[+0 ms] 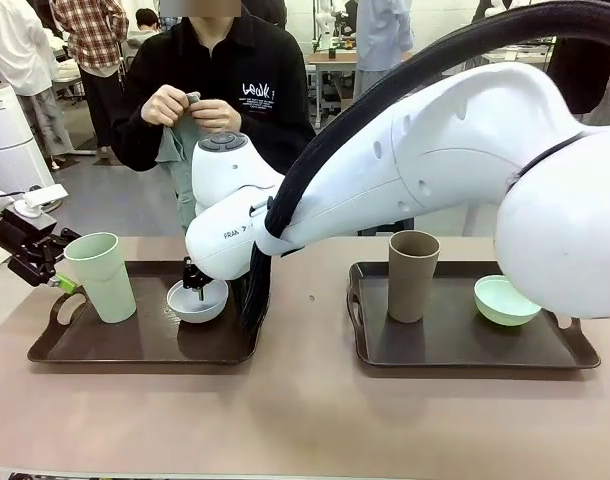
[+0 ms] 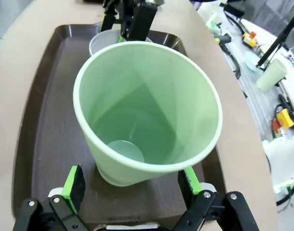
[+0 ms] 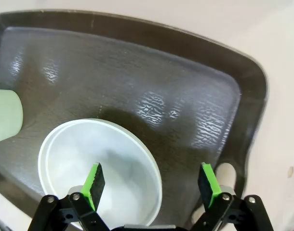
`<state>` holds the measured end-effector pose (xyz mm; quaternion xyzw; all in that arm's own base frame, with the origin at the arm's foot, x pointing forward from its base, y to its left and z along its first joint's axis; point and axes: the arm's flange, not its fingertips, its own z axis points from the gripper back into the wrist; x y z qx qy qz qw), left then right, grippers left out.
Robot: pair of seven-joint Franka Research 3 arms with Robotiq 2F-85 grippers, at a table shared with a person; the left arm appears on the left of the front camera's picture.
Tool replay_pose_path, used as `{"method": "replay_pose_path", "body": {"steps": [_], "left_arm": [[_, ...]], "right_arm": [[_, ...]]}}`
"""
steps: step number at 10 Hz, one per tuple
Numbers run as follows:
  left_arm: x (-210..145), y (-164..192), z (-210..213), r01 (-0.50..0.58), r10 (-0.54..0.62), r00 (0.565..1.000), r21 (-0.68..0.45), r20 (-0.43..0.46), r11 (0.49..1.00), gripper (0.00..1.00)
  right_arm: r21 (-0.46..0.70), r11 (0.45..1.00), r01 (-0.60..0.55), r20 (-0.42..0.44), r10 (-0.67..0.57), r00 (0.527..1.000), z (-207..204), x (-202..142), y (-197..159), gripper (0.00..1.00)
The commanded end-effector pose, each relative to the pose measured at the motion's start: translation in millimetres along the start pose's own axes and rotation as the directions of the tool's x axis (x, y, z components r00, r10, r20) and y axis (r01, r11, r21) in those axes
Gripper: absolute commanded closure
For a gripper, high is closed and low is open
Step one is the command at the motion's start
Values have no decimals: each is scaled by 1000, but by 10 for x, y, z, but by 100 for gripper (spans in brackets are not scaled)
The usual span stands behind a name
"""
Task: Set up a tray with a mat and arrange the tableware.
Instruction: Pick up the Picnic Bowl and Reusable plastic cup from the Handle tray in front of the human's position and hold them in the air.
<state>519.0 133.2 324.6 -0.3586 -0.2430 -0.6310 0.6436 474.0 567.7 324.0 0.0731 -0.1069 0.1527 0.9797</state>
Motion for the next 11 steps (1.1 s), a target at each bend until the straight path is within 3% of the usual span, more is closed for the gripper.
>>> {"method": "replay_pose_path", "body": {"steps": [1,6,7,8,9,10,11], "left_arm": [[24,14,-136,27,-26,999,-7,25,1000,0],[82,26,-316,91,-89,994,-32,61,995,0],[91,26,-352,87,-85,994,-39,63,995,0],[93,46,-363,85,-82,993,-36,86,996,55],[93,46,-359,91,-88,992,-36,86,995,56],[95,43,-347,91,-88,993,-35,82,995,100],[100,50,-333,89,-86,993,-31,80,996,60]], "right_arm": [[8,1000,20,-8,-20,1000,-60,51,59,0],[5,1000,10,-17,-10,1000,-176,19,54,0],[9,1000,-16,-10,16,1000,-198,0,43,27],[6,1000,-24,-20,24,1000,-202,-9,45,60],[6,1000,-27,-20,27,999,-187,-17,38,87],[2,1000,-27,-17,28,999,-161,-20,34,100],[-7,1000,-26,-19,26,999,-132,-24,41,100]]}}
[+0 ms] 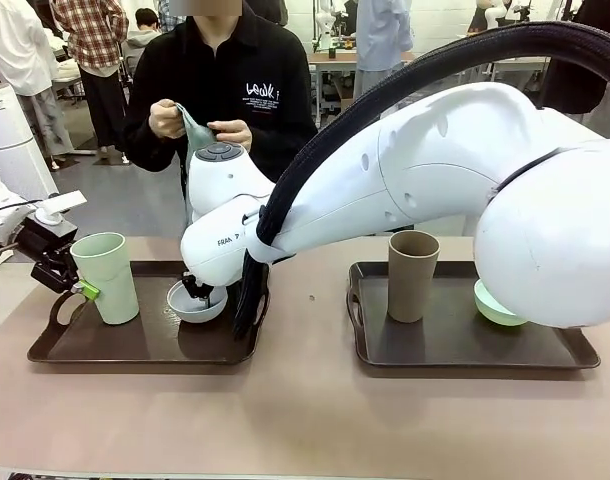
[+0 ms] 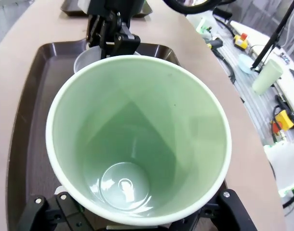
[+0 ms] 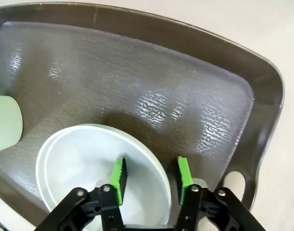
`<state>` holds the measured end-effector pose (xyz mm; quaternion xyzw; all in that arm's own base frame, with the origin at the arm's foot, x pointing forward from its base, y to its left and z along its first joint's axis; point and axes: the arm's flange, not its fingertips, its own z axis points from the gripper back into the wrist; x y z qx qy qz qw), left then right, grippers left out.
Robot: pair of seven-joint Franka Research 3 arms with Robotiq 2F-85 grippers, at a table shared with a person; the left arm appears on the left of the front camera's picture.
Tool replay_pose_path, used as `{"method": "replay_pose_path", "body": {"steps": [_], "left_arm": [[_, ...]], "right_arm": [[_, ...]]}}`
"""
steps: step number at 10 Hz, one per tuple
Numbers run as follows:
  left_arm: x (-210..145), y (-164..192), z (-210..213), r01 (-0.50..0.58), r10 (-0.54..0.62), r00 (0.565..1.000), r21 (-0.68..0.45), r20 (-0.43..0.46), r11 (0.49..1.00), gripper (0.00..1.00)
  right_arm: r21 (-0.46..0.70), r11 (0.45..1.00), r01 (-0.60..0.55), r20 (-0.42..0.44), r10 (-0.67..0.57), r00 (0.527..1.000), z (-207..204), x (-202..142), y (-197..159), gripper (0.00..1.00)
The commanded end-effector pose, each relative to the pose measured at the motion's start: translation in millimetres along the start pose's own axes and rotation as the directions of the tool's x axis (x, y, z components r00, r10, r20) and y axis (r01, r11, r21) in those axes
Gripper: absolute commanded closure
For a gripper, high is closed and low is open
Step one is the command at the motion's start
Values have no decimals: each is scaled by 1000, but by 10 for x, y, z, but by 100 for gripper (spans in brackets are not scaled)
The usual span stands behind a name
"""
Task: Set up a tray with a mat and arrange the tableware.
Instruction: Pick up the Picnic Bowl and Reusable plastic cup from the Handle tray in front of the human's position and hold them in the air.
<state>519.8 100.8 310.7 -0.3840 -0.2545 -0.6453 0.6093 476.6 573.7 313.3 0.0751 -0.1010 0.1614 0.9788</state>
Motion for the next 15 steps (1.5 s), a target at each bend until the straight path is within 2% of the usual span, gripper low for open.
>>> {"method": "replay_pose_path", "body": {"steps": [1,2,3,4,5,6,7,8,10,11,12,15], "left_arm": [[-9,3,-6,26,-27,999,15,20,1000,100],[-20,11,-10,17,-17,1000,14,18,1000,100],[-25,24,-10,11,-11,1000,12,16,1000,100],[-21,31,-9,8,-8,1000,12,15,1000,69],[-3,32,-6,8,-8,1000,12,12,1000,69],[14,35,-7,11,-11,1000,13,7,1000,100],[21,43,-5,9,-9,1000,11,6,1000,69],[26,53,-3,7,-7,1000,10,4,1000,100],[70,26,16,28,-27,999,25,-24,999,100],[172,-36,67,10,-11,999,-25,-41,1000,100],[356,-143,187,-1,0,1000,-28,-27,1000,100],[1209,-714,621,61,-59,997,43,-44,997,100]], "right_arm": [[-29,1000,-12,-3,12,1000,28,-53,16,100],[-44,999,-8,2,8,1000,71,-56,24,98],[-55,998,-6,5,6,1000,109,-59,25,100],[-60,998,-3,6,3,1000,135,-64,16,100],[-61,998,0,5,0,1000,160,-68,4,100],[-62,998,1,7,-1,1000,198,-77,-7,100],[-60,998,0,10,0,1000,231,-86,-10,100],[-57,998,3,11,-3,1000,253,-87,-22,100],[-54,998,15,6,-15,1000,242,-90,-45,100],[-3,1000,19,-37,-19,999,304,-100,-39,96],[29,1000,5,-35,-4,999,526,-186,-1,96],[43,995,-86,106,81,991,1657,-694,137,96]]}}
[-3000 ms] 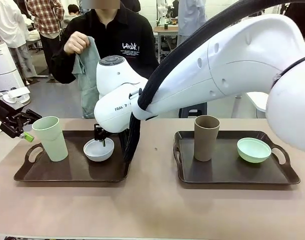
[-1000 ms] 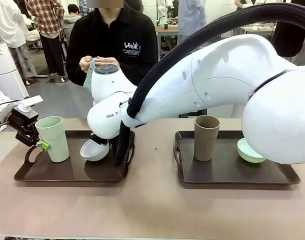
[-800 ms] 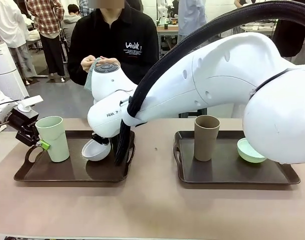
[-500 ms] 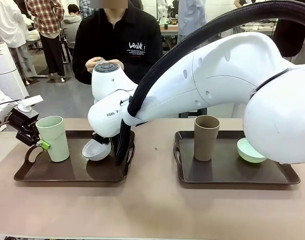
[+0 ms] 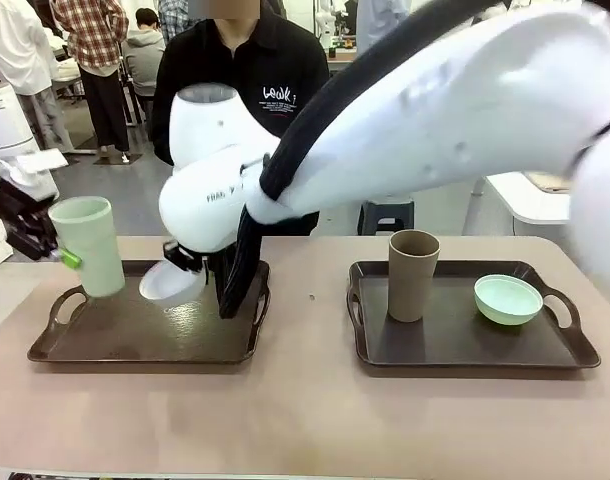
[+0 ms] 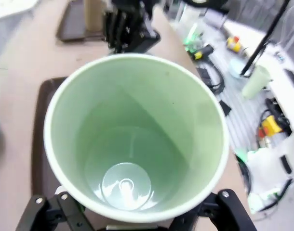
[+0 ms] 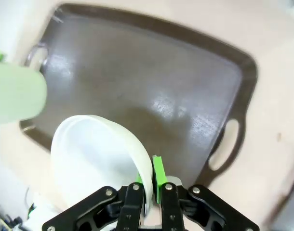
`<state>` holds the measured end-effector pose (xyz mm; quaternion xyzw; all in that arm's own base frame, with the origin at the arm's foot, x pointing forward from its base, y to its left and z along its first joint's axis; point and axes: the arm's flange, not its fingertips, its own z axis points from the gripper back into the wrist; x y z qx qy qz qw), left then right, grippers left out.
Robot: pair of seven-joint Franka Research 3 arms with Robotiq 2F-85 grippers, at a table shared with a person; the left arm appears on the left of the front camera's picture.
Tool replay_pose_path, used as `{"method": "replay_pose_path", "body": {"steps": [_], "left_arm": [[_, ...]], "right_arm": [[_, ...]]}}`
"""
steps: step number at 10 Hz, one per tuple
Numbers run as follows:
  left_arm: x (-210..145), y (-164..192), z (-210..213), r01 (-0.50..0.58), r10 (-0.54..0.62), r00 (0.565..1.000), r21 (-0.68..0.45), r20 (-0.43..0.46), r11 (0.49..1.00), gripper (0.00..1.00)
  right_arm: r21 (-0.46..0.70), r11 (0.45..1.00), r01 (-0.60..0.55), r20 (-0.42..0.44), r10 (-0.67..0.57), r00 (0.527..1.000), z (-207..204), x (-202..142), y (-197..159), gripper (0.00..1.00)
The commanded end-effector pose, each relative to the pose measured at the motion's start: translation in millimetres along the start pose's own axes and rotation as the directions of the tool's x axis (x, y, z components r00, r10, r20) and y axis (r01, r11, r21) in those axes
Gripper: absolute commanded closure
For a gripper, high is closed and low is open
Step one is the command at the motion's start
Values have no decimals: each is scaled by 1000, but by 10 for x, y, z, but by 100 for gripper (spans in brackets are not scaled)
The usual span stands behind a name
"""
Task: Set up a tray with a mat and arrange the tableware.
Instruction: Pick up the Picnic Bowl and Reusable plastic cup from the Handle tray in front of the human's position and hold them in the air.
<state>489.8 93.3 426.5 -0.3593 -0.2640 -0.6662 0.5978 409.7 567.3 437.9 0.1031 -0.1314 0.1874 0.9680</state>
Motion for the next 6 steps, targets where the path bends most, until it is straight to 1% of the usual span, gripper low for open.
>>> {"method": "replay_pose_path", "body": {"steps": [1,2,3,4,5,6], "left_arm": [[512,-374,184,27,-26,999,38,-27,999,100],[766,-503,287,52,-50,998,66,-29,996,100],[1055,-670,393,68,-65,997,104,-31,992,100],[1204,-751,439,75,-72,997,114,-36,991,100],[925,-542,435,74,-72,997,69,-28,995,100],[925,-542,435,74,-72,997,69,-28,995,100]], "right_arm": [[-24,998,-55,76,57,995,669,-447,-61,96],[-43,997,-62,122,67,990,938,-551,-17,96],[-52,997,-64,150,71,986,1160,-649,20,96],[-56,997,-55,169,64,984,1273,-701,28,96],[-56,998,-42,166,50,985,1280,-687,-23,96],[-30,995,-94,146,98,984,1363,-584,149,96]]}}
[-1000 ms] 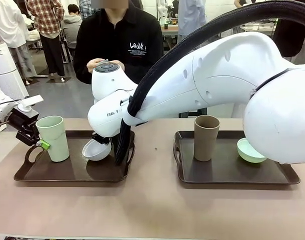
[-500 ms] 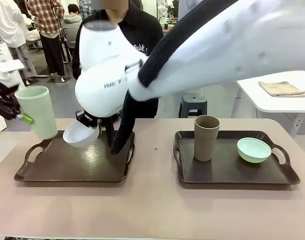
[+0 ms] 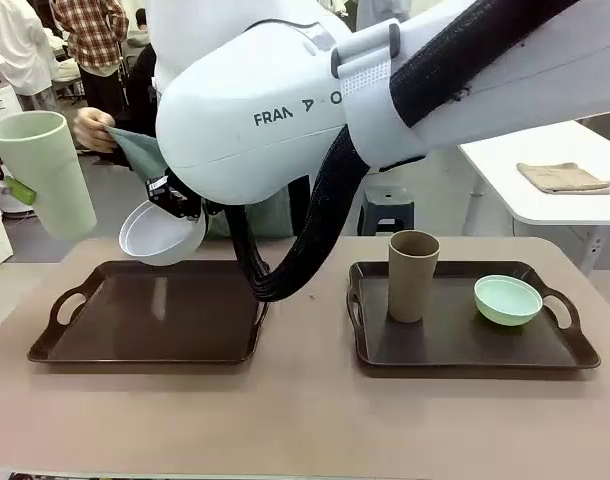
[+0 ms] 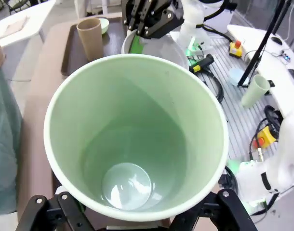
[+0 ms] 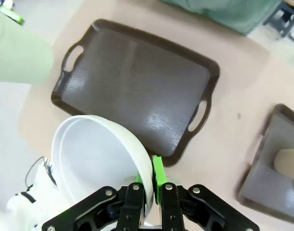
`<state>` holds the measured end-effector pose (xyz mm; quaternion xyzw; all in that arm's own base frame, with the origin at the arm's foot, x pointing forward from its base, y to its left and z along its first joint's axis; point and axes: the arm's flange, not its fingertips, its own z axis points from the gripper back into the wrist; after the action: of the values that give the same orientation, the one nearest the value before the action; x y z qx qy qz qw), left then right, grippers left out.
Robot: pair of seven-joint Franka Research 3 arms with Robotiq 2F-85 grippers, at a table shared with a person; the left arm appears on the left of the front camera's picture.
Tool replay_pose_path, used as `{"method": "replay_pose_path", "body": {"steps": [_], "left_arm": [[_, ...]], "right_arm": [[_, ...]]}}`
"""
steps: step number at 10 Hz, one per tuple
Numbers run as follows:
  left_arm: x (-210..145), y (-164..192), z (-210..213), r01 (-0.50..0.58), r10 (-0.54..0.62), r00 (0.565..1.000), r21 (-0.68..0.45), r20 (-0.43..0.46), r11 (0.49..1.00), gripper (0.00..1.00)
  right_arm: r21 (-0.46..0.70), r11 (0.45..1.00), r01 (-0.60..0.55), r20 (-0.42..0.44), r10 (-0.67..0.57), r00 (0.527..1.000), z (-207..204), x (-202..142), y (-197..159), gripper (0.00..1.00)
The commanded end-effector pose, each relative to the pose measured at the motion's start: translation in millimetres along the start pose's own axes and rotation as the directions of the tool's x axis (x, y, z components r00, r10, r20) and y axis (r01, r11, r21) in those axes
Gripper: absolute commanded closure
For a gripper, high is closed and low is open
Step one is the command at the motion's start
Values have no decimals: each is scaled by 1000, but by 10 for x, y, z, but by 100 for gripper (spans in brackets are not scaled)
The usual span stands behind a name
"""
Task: Set up a tray with a mat and arrange the tableware.
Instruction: Pick up the Picnic Bowl and Reusable plastic cup from the Handle tray in front of the human's position and hold them in the air, then place the Picnic Bowl and Reusable plastic cup back onto the Handle tray in front of the human's position.
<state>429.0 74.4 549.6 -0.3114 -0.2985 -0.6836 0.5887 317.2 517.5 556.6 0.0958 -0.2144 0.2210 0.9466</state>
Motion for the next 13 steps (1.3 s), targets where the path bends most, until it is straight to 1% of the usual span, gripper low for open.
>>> {"method": "replay_pose_path", "body": {"steps": [1,13], "left_arm": [[-191,105,-75,-10,10,1000,-18,5,1000,100],[-191,105,-75,-10,10,1000,-18,5,1000,100]], "right_arm": [[10,1000,-4,-8,4,1000,-88,57,59,96],[10,1000,-4,-8,4,1000,-88,57,59,96]]}}
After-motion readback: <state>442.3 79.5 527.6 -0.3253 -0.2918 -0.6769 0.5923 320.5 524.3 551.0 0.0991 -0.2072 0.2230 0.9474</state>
